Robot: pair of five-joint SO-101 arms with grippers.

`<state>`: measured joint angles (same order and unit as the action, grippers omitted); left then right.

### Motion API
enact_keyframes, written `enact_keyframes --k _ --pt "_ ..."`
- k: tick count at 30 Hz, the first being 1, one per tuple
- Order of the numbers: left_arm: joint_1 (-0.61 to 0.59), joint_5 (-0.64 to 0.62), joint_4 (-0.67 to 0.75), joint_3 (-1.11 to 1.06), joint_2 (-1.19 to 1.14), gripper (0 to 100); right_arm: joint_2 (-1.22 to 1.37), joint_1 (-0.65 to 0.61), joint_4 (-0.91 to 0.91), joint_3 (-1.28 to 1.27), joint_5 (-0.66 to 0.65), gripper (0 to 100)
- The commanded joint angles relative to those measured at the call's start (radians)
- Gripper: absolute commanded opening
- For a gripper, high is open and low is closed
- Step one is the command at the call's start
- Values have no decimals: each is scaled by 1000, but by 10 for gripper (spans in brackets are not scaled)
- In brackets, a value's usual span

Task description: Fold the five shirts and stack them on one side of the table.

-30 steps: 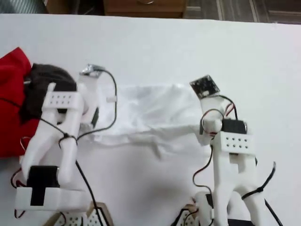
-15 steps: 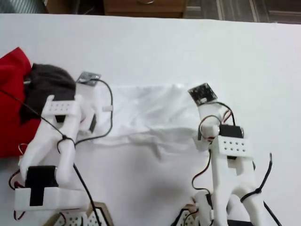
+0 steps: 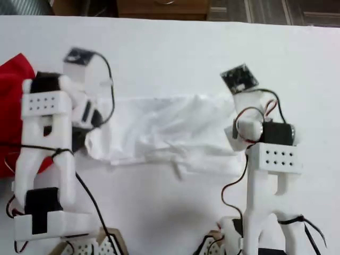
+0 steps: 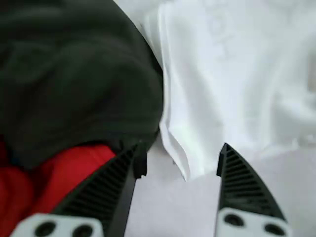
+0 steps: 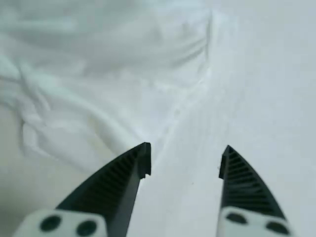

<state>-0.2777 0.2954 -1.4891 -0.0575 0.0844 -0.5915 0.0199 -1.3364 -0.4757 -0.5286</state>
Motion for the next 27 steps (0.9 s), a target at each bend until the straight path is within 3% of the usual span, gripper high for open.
enact_keyframes --k 1,3,5,7,10,15,22,27 --pt "-15 3 -15 183 37 247 -25 -7 33 112 40 228" --pt "11 -21 23 186 35 189 -2 -7 111 112 118 166" --pt "46 -106 75 170 21 10 53 -7 197 112 192 9" --pt "103 -176 135 147 -31 56 147 -8 272 117 244 50" --pt "192 -209 212 140 -166 31 320 -42 352 143 259 20" --pt "232 -250 264 194 -433 25 608 -108 364 275 259 19" --pt "204 -250 203 423 -692 26 923 -116 363 462 259 19" --pt "169 -249 91 607 -842 26 1078 -33 314 528 253 19"
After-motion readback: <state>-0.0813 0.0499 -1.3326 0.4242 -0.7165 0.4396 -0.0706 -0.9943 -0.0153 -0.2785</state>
